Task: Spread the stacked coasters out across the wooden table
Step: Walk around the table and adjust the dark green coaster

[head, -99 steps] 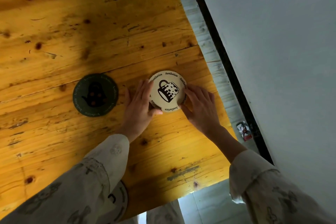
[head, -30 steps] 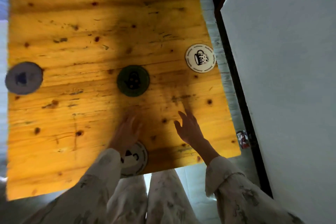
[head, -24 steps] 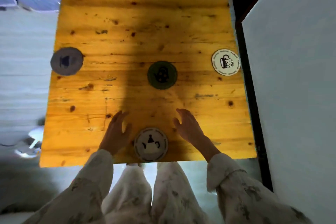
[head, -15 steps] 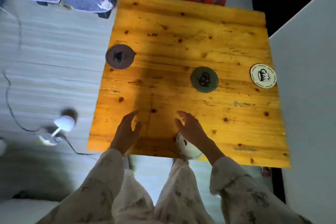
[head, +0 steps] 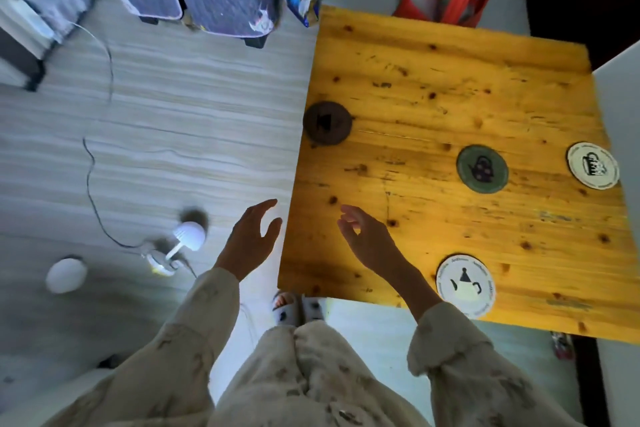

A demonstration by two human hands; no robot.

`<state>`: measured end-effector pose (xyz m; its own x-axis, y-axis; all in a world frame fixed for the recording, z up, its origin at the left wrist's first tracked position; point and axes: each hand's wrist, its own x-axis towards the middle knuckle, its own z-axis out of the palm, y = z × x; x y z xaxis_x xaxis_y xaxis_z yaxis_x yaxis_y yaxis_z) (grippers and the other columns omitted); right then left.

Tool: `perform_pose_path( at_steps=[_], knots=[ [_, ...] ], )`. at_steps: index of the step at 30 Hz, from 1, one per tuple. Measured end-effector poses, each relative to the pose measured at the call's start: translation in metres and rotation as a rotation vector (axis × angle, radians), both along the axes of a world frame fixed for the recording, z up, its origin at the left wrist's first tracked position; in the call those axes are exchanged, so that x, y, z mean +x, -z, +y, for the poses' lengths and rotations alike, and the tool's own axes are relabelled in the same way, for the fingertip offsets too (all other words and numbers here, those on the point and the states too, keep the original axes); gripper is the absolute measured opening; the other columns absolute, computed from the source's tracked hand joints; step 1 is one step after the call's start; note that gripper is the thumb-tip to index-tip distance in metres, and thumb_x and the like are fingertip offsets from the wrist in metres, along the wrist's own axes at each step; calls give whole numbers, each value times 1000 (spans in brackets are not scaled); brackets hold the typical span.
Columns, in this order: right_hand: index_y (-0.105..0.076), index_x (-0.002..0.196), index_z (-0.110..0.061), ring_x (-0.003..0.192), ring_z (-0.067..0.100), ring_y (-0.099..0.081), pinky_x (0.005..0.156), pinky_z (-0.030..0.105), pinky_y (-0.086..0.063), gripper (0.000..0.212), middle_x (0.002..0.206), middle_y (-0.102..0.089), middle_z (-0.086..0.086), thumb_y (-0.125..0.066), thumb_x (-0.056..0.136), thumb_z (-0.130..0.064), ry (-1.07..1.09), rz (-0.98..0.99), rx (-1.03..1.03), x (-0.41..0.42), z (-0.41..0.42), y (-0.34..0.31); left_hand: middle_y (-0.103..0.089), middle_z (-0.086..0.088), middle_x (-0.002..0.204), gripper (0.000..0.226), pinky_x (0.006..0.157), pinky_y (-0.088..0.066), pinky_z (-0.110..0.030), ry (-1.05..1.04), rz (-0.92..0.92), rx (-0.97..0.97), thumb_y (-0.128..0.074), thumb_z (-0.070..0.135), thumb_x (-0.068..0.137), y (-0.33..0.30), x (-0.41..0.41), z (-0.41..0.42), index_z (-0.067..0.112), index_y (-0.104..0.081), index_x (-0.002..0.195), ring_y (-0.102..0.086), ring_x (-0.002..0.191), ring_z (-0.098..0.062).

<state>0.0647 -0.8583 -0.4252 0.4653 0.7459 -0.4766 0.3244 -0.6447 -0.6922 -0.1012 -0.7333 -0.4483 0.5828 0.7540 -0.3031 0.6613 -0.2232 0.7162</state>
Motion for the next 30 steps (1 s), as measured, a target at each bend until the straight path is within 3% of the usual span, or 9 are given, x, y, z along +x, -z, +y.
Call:
perform_pose_path(
  at_steps=[7,11,18,24,30],
  knots=[
    [-43,133,-15,122,24,-52,98,36,-42,39,133,-56,10,-43,96,-27,-1,-3,35,-8,58,-11,-53,-12,130,40,102,-41,-42,-29,-50,-22,-53,18,89,-9,-6,51,16,-47,128,-49,119,-28],
    [-43,133,-14,122,25,-52,99,35,-41,39,132,-56,12,-44,96,-26,25,3,56,-10,112,-12,-52,-10,131,40,103,-40,-40,30,-48,9,-51,19,89,-15,-2,111,17,-47,128,-49,120,-26],
    [-47,129,-9,115,28,-57,97,34,-43,37,125,-61,16,-47,95,-20,209,-54,151,-22,247,-19,-50,-9,133,40,97,-26,-16,270,-2,72,-50,19,90,-19,-4,250,15,-45,130,-47,123,-23],
    [-47,129,-14,115,23,-58,87,23,-40,36,122,-62,12,-48,94,-22,252,-26,180,-19,323,-31,-50,-9,133,40,106,-38,-40,237,-57,29,-49,20,91,-31,10,337,17,-45,130,-46,124,-23],
    [-49,128,-11,113,24,-59,81,18,-38,34,120,-64,13,-48,94,-18,367,-73,170,33,367,-36,-50,-8,134,40,105,-37,-35,371,-58,33,-48,21,91,-33,72,397,16,-44,130,-46,124,-22]
  ],
)
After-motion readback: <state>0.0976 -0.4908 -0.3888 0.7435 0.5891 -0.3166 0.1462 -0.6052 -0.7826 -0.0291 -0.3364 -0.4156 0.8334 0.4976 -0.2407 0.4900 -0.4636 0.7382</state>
